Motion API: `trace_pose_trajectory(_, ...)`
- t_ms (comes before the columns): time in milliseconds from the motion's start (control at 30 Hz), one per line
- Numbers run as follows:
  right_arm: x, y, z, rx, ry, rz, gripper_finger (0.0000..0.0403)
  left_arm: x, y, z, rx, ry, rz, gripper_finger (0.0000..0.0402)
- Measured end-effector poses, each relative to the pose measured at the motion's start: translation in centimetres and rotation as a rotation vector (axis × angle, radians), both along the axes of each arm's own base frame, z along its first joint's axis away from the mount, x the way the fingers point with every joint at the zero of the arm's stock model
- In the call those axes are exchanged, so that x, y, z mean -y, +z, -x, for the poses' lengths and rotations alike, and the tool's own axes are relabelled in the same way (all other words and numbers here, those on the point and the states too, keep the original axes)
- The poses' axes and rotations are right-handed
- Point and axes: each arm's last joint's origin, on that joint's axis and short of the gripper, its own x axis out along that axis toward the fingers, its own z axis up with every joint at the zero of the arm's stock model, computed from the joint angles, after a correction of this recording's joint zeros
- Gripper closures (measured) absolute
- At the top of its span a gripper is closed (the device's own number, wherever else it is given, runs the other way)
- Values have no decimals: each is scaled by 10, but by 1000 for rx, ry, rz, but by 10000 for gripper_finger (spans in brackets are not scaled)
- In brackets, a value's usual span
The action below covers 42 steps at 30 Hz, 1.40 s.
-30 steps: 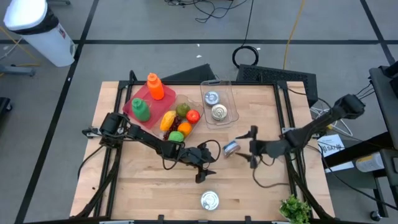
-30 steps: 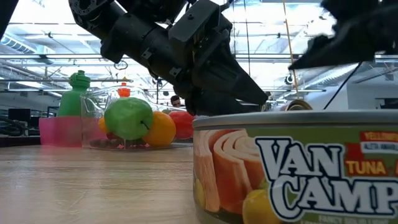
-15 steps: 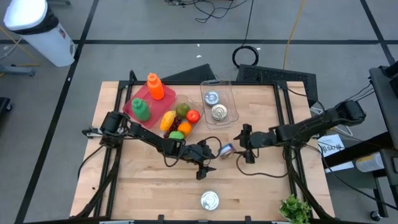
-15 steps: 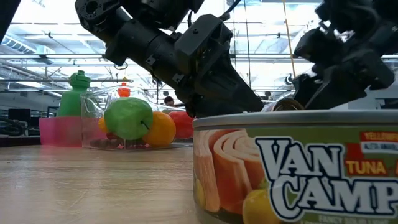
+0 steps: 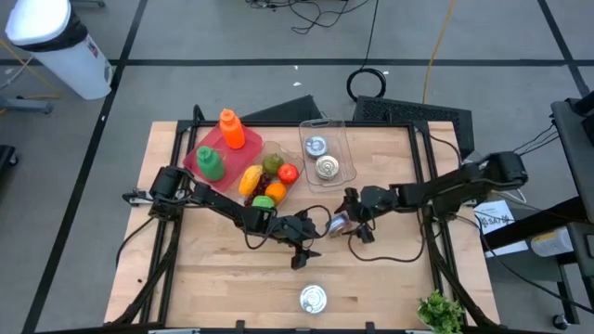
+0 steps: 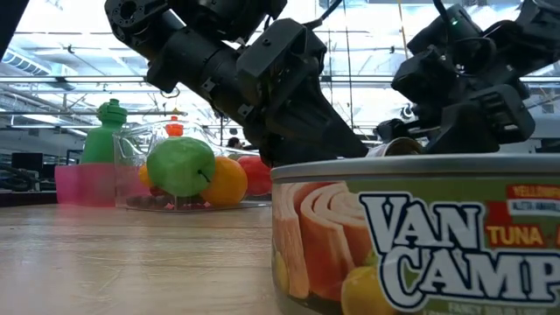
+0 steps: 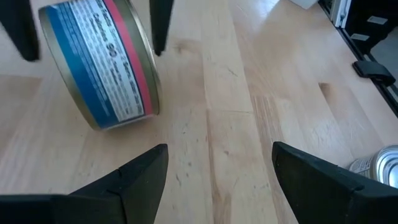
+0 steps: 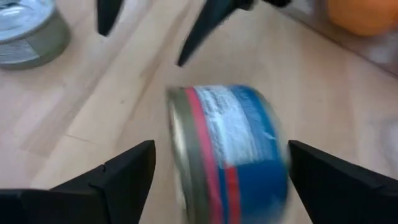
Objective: Pick & Place Food Item
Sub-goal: Put the blue pink tuna can into the right transparent bin
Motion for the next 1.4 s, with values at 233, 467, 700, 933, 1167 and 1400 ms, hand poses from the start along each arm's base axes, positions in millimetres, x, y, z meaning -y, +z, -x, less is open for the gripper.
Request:
trace_pose_trajectory(233,-1,-6,1,-54,8,-30,132,-1,0,0,1,6,-10,101)
trace_pose_trajectory(467,1,5,3,-25,-121,-115,225,-5,5,-4,82,114,-111,101)
trace_pose_trajectory(700,-3,22,6,80,-160,-81,225,-15,10,-8,141,195,-166,101)
trace_pose_trajectory(933,-13,42,13,181,-111,-96,226,-24,16,-12,209,215,-152,101)
trace_pose_trajectory(1167,-23,48,14,219,-87,-90,227,-29,25,-16,297,214,-161,101)
trace_pose_trajectory(1400,-22,47,14,222,-135,-55,227,-30,30,-18,351,197,-132,101)
